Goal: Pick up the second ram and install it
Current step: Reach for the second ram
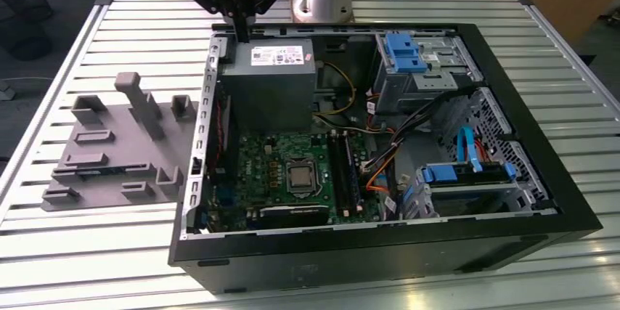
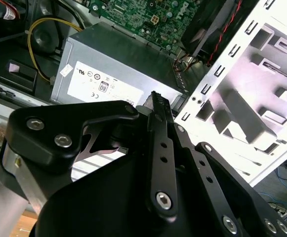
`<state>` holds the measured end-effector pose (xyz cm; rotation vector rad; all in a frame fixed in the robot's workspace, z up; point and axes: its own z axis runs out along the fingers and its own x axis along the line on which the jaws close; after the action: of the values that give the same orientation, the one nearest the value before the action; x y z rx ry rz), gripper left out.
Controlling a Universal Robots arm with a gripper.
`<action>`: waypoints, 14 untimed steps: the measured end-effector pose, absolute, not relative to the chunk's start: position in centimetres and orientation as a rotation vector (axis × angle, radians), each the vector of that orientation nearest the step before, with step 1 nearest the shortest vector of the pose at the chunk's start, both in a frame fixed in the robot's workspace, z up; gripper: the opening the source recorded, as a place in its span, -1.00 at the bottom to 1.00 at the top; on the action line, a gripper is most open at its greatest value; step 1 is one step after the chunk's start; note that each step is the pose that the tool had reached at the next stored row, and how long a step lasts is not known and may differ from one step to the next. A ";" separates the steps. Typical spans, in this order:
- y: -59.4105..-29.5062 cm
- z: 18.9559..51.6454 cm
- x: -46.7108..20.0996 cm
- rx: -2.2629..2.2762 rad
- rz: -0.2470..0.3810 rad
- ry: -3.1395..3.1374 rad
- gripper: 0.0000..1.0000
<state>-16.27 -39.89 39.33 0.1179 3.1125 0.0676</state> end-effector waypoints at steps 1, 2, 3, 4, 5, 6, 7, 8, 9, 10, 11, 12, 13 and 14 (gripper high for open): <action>-39.9 39.3 -16.3 0.118 0.068 3.113 -0.79; -39.9 39.3 -16.3 0.118 0.068 3.113 -0.79; -39.9 39.3 -16.3 0.118 0.068 3.113 -0.79; -39.9 39.3 -16.3 0.118 0.068 3.112 -0.79; -39.9 39.3 -16.4 0.118 0.068 3.112 -0.79; -39.9 39.3 -16.4 0.118 0.068 3.112 -0.79; -39.9 39.3 -16.4 0.118 0.068 3.113 -0.79; -39.9 39.3 -16.5 0.118 0.068 3.112 -0.79; -39.9 39.3 -16.5 0.118 0.068 3.112 -0.79; -39.9 39.3 -16.5 0.118 0.068 3.112 -0.79; -39.9 39.3 -16.6 0.118 0.068 3.112 -0.79; -39.9 39.3 -16.6 0.118 0.068 3.113 -0.79; -39.9 39.3 -16.7 0.118 0.068 3.112 -0.79; -39.9 39.3 -16.7 0.118 0.068 3.112 -0.79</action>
<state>-16.69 -39.89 39.33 0.1180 3.1125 0.0677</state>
